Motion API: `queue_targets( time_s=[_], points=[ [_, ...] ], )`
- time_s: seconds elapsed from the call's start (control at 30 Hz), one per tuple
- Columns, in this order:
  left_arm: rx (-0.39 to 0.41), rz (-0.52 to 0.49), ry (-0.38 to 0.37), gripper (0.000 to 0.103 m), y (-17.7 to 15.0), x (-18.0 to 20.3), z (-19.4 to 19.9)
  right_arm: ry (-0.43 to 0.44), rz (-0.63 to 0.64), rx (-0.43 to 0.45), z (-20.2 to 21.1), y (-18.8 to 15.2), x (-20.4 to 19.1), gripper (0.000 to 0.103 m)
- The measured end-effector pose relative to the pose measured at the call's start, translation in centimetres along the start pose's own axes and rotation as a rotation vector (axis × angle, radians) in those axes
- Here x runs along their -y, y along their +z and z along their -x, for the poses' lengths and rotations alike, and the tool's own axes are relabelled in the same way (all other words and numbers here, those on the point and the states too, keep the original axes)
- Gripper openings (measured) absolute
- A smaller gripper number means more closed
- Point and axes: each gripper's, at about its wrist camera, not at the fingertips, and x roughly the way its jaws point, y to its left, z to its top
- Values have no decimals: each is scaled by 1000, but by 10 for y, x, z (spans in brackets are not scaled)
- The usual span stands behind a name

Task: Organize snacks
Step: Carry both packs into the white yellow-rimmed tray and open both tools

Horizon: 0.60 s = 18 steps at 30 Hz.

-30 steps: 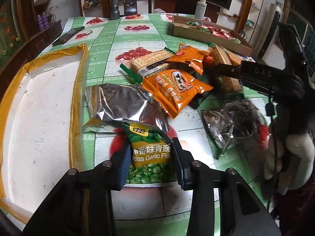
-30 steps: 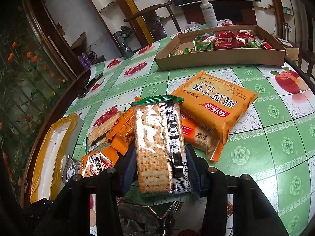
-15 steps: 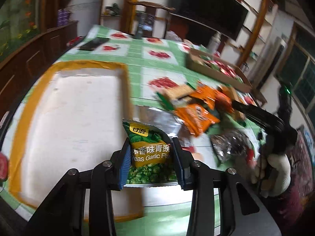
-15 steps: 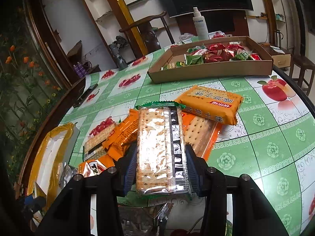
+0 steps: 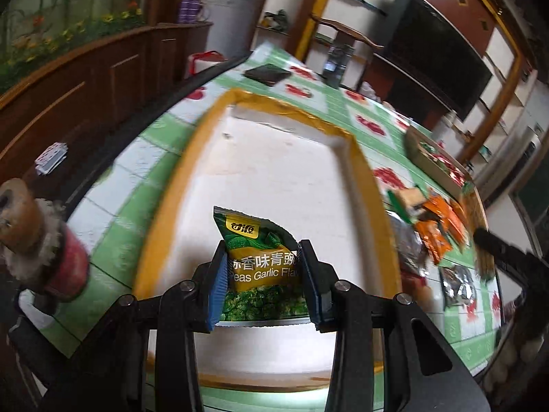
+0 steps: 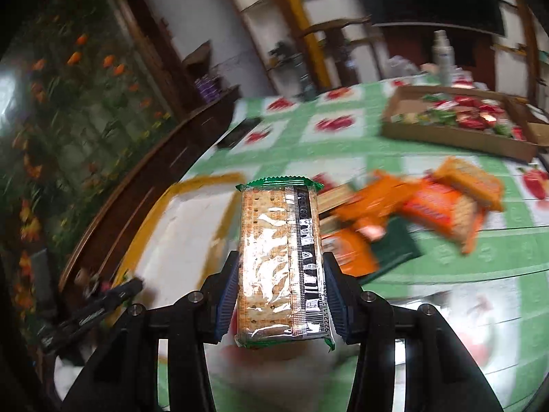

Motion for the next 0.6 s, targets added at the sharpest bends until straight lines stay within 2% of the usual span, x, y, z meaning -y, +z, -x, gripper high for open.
queue_targets(
  time_s=[0.13, 0.2, 0.33, 0.53, 0.6],
  points=[
    [-33, -6, 37, 37, 5, -10, -11, 101, 49, -111, -36, -4, -54, 47],
    [-27, 17, 23, 37, 5, -18, -10, 123, 73, -142, -49, -7, -74, 47],
    [-9, 48, -21, 38, 7, -29, -3, 109, 141, -193, -79, -15, -108, 47],
    [6, 103, -96, 39, 8, -44, 9, 101, 165, -260, -113, -26, -124, 50],
    [18, 113, -112, 46, 8, -46, 15, 111, 157, -269, -115, -29, -126, 50]
  ],
)
